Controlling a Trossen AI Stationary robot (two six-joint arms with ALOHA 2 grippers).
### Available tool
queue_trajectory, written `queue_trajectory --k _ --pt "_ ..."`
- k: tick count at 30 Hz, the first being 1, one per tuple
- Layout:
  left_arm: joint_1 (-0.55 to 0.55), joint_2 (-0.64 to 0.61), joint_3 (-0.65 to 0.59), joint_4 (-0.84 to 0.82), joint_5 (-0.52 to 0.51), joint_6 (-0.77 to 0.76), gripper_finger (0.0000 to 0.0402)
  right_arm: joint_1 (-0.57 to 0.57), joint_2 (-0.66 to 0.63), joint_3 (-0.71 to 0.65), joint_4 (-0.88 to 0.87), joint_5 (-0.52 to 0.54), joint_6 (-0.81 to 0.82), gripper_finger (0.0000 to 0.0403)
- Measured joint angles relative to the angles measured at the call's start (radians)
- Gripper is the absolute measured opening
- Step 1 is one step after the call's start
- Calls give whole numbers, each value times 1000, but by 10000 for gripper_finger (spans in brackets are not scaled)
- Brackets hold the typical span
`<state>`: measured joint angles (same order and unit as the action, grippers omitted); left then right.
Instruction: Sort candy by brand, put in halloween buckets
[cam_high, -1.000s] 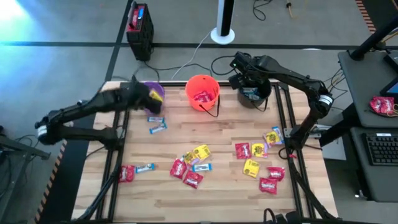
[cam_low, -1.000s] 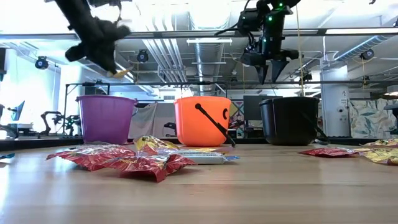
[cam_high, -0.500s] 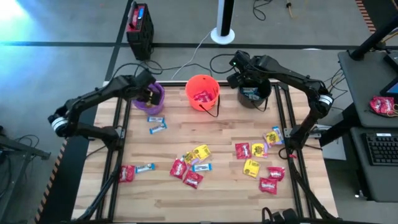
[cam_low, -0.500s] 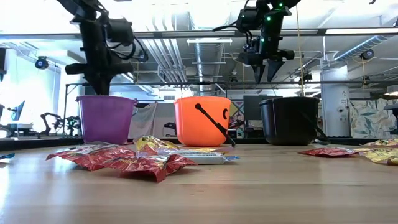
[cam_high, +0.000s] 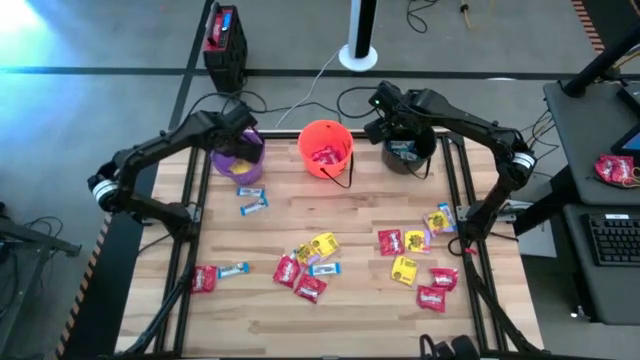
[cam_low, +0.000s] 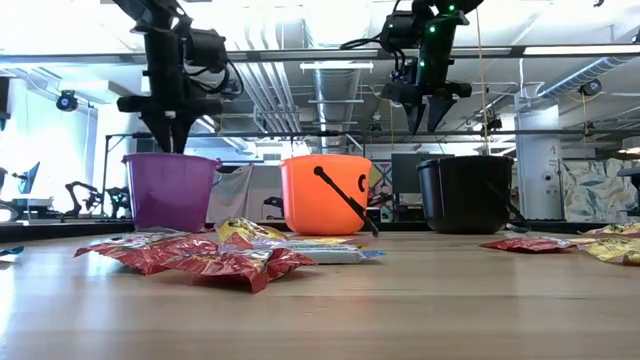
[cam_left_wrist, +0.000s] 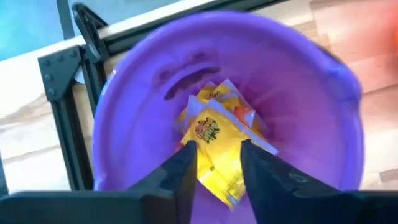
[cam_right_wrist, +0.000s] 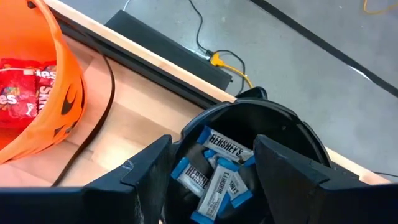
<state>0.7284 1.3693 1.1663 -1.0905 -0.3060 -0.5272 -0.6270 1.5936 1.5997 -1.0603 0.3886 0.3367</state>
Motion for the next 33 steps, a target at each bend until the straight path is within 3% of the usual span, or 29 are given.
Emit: queue_trajectory --k 6,13,16,25,33 --pt "-15 -11 79 -10 0 76 155 3 0 0 -5 -97 -5 215" --pt "-129 -21 233 0 57 300 154 46 0 0 -5 -485 -94 215" --pt "-184 -22 281 0 145 360 151 99 0 0 -11 -571 -64 215" --pt "-354 -73 285 30 184 387 144 338 0 0 -63 -580 118 215" --pt "-388 -100 278 43 162 377 136 544 0 -24 -225 -516 395 215"
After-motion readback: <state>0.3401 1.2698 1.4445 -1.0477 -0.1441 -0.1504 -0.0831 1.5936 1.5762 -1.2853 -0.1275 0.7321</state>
